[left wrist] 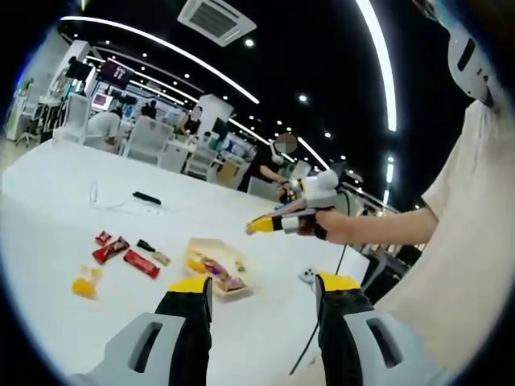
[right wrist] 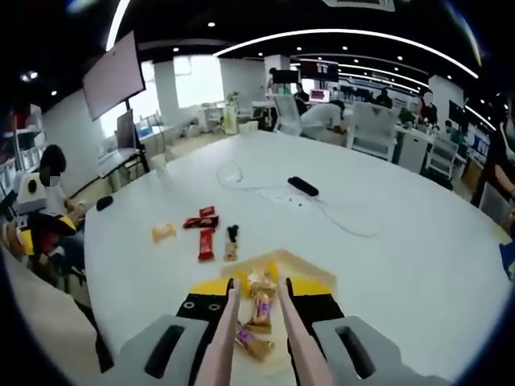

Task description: Place the target food into the container with the food tongs after gripping and lifting it, then release it inside without dropping or visibly crushing the food.

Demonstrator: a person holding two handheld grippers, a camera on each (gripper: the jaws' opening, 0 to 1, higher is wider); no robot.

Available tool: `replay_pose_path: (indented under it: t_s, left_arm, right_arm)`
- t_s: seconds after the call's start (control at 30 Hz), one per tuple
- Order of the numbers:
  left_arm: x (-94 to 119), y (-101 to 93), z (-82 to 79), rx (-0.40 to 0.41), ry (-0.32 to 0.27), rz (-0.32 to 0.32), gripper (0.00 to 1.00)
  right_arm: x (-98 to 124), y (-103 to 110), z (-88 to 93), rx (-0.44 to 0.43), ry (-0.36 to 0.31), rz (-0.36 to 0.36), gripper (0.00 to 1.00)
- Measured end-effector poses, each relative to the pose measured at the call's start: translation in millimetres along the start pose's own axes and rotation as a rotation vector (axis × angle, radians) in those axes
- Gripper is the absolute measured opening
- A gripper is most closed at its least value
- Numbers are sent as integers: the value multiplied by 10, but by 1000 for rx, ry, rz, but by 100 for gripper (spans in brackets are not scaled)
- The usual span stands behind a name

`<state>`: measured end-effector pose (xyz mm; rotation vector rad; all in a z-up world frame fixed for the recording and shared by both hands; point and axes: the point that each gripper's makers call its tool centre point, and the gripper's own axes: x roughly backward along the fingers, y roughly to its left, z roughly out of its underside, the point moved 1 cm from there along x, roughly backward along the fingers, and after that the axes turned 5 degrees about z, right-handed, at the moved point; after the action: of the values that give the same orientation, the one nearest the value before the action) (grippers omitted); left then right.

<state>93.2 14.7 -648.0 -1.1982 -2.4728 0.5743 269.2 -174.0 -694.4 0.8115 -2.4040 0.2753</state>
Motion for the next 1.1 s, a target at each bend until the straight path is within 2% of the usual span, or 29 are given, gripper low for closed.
replay_pose_path:
  t_s: [0.4, 0.73, 1.1]
  left_arm:
    - [70, 11, 25, 4, -3, -16, 51]
    - [182, 29, 42, 13, -18, -44, 51]
    - [291, 80, 49, 22, -32, -67, 51]
  right_arm:
    - [-145, 277, 1, 24, 24, -67, 25]
    - [-267, 389, -44, 48, 38, -107, 25]
    - [-422, 665, -69, 129, 61, -160, 26]
